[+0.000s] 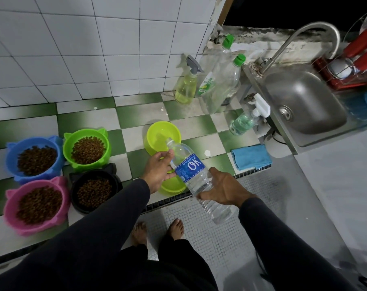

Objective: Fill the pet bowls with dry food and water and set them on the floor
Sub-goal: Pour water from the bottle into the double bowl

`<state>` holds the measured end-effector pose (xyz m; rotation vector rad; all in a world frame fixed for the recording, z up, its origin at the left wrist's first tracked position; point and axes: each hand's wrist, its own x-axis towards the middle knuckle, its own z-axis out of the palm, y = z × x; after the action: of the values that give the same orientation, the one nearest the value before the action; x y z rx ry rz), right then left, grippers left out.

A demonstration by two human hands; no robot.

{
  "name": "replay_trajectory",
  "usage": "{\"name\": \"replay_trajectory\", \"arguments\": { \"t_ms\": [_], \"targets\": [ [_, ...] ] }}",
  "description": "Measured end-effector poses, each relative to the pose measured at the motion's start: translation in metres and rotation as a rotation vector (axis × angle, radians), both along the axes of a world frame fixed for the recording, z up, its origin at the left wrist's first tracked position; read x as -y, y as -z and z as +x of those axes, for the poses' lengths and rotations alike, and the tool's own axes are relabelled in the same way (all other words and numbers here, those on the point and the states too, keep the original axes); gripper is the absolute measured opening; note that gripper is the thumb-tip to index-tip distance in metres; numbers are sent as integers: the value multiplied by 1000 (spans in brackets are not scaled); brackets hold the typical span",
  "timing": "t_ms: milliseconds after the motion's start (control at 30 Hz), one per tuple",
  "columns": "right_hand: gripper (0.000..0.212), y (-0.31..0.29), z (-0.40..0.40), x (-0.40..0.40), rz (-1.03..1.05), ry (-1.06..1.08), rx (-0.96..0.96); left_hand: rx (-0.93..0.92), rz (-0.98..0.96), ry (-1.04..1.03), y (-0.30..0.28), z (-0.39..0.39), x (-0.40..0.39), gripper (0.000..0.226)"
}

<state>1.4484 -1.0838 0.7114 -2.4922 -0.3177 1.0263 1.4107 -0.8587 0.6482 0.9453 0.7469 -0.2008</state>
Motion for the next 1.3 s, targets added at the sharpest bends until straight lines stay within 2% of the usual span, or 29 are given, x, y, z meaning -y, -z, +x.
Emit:
{"name": "replay_trajectory", "arguments": {
  "t_ms": [300,567,733,1000,1300],
  "targets": [
    [59,-4,5,-2,11,13,-1,-1,-13,5,0,4,0,22],
    [66,-13,10,-4,-66,-34,10,-1,-22,7,-2,5,-2,20],
    [66,-13,11,-6,-93,-35,14,4,-36,10,-3,5,-5,27],
    [66,-22,12,-9,-143,-77,33,1,-36,18,-3,4,-4,25],
    [65,-24,10,-9,-121,-72,41,11,-37,21,-4,2,-4,26]
  ]
}}
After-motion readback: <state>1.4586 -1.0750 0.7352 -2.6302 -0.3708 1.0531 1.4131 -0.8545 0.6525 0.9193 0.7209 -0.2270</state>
